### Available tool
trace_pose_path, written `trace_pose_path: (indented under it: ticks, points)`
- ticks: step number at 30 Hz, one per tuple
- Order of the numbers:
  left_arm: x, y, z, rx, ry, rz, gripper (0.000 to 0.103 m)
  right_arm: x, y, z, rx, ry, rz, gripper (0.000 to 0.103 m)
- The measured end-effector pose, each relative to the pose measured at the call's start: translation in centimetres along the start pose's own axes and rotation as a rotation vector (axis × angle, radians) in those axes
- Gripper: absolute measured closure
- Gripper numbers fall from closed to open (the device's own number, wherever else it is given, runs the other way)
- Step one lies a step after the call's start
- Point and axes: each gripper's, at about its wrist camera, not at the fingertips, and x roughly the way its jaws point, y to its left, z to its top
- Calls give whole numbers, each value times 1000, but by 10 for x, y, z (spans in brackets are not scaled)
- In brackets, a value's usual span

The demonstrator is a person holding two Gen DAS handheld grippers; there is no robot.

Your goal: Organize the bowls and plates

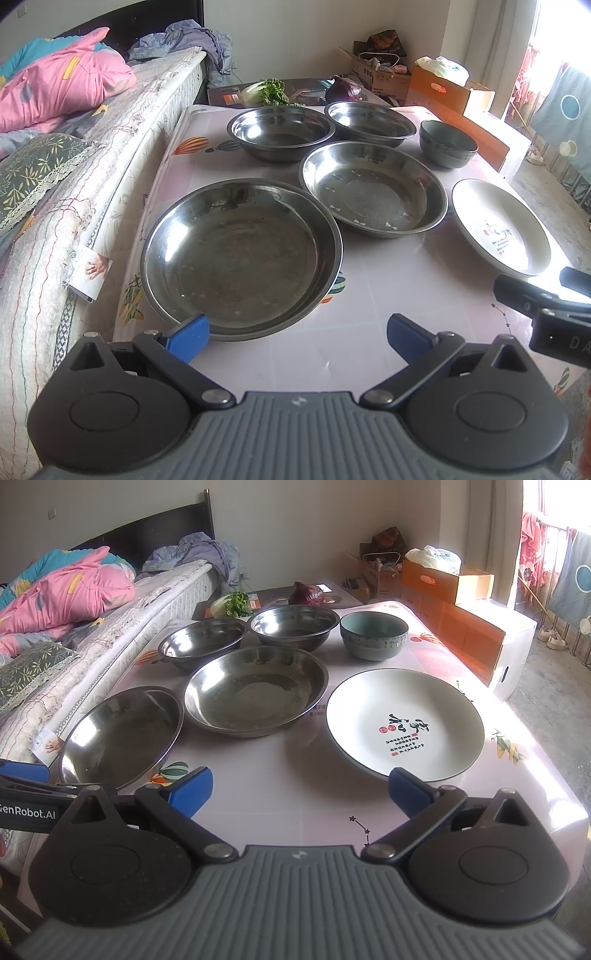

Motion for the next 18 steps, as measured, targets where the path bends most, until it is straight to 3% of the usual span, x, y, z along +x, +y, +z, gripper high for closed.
trace_pose_path:
  ticks: [18]
  points:
    - [5,3,-4,-1,5,7,0,0,-3,-2,4,0,-16,1]
